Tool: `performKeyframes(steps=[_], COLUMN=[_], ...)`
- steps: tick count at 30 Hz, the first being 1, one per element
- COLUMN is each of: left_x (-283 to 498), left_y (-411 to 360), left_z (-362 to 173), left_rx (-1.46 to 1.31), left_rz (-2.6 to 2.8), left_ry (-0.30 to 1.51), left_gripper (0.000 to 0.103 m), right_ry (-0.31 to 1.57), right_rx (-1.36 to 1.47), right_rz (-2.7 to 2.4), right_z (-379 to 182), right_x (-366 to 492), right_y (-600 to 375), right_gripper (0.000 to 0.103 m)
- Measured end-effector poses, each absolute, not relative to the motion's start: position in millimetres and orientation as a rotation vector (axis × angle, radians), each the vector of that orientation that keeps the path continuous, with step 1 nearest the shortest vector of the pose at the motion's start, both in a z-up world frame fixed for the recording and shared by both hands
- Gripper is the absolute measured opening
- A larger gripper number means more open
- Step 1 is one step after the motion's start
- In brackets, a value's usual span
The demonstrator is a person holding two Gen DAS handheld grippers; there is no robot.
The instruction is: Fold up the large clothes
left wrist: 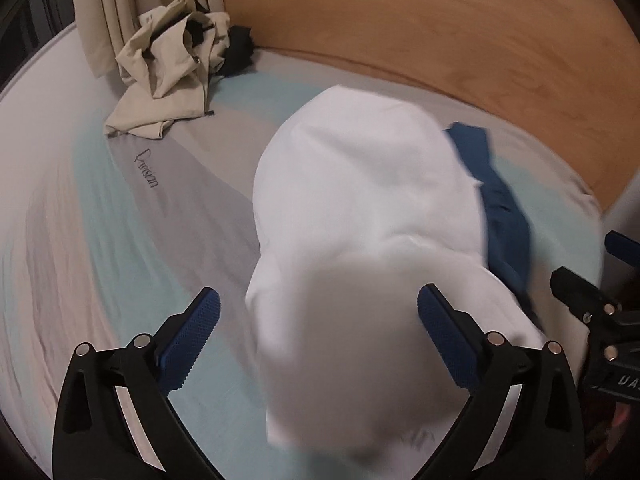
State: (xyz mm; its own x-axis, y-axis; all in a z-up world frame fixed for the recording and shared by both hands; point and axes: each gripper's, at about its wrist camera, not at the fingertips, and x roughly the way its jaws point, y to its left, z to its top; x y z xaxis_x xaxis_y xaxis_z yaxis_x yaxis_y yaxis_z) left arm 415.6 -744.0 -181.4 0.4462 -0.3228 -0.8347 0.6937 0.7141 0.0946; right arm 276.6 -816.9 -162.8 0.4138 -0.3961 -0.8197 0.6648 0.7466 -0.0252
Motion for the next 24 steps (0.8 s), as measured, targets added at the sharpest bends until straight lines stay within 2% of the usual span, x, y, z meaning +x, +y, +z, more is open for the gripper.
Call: performKeyframes(steps=[9, 18, 24], left_x=[341, 243, 186], left_y=[-647, -534, -488], left_z=[-125, -89, -77], left_rx=[0.426, 0.448, 0.440], left_rz=[-0.739, -0.700, -0.723], left_ry=[0.849, 0.811, 0.785], left_gripper=[0.097, 0.097, 0.097], right_ry=[0.783, 0.741, 0.718], right_rx=[0.317, 0.350, 0.321], right_rz=[-0.698, -0.757, -0.830], right_z=[-109, -88, -81], right_x=[211, 107, 67], right_y=[-690, -595, -540], right_gripper=[0.095, 0.095, 0.095])
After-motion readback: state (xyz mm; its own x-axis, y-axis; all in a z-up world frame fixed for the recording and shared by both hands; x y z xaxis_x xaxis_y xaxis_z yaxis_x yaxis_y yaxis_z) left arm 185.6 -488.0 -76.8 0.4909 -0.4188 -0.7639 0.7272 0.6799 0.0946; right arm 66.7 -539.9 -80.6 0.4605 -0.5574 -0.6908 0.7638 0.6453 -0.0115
